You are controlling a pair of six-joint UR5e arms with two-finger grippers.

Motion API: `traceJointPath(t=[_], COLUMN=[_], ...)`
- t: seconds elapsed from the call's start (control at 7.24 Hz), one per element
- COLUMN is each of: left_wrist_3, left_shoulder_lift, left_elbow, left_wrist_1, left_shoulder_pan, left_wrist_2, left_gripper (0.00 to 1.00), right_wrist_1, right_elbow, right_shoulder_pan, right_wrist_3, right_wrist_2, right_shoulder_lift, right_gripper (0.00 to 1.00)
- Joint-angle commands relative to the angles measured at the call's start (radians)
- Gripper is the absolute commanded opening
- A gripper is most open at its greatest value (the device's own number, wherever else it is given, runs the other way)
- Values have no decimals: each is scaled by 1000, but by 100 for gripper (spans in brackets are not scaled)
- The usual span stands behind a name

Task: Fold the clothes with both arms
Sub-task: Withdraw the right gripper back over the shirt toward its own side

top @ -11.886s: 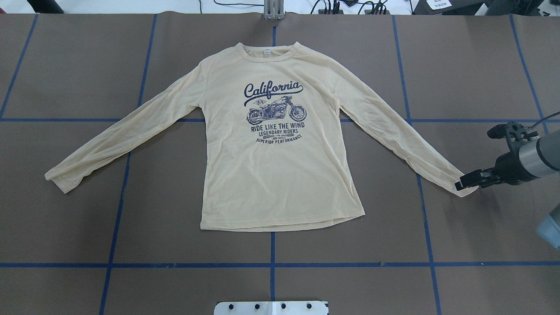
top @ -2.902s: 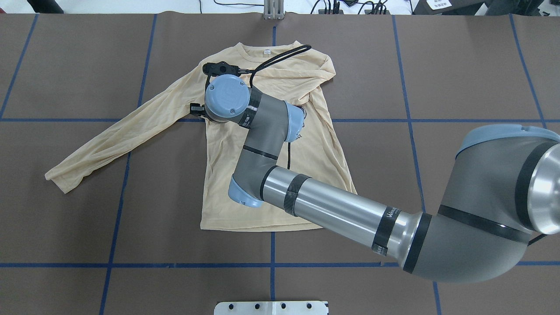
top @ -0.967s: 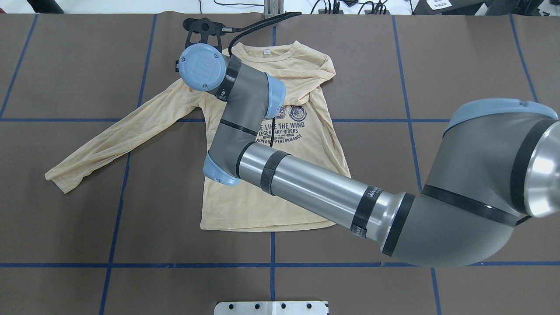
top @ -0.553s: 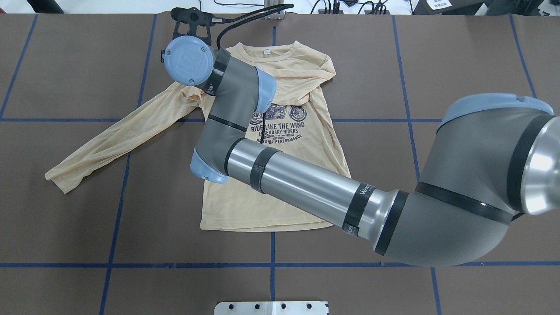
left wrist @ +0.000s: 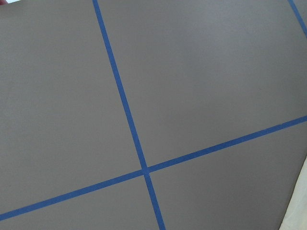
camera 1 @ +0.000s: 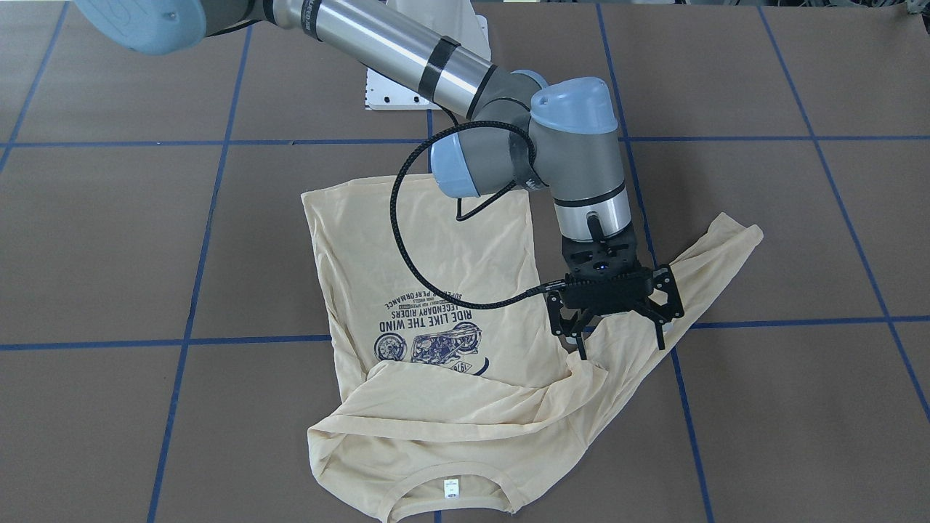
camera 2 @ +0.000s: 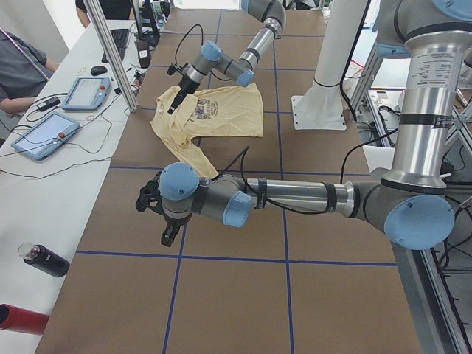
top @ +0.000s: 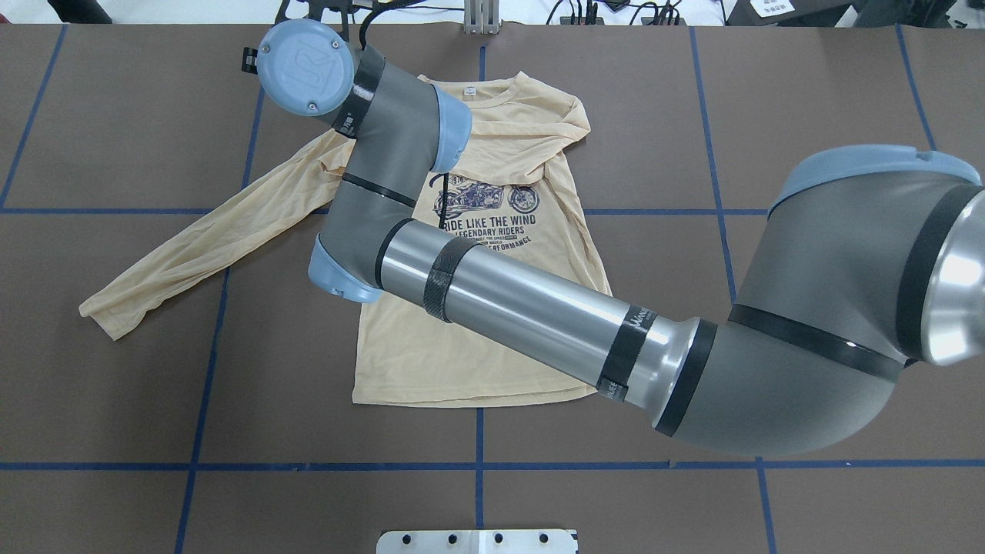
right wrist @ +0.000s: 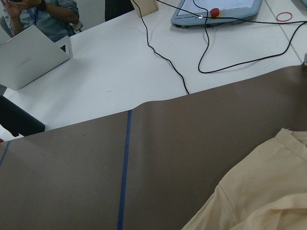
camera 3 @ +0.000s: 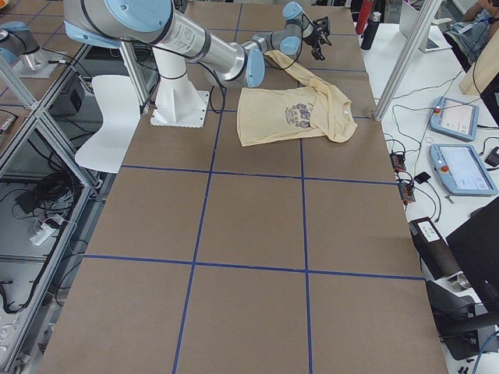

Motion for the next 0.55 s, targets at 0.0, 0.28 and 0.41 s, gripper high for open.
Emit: traceJointPath(t=[0.0, 0.28, 0.41], left_wrist_3=[-223, -356, -407], left_shoulder_lift=[9, 14, 15], left_elbow=[11, 18, 20], left_wrist_1=[-171, -243, -279], left_shoulder_pan=[5, 45, 62], left_wrist_2=[-15, -78, -79], left_gripper=[100, 100, 100], right_wrist_1=[-152, -228, -260], right_elbow=[271, 404, 445], right_shoulder_pan=[52, 75, 78], right_wrist_3=[-4, -12, -14], right_wrist_2=[121, 191, 218], right_shoulder_lift=[-140, -243, -283], right_gripper=[99, 99, 99])
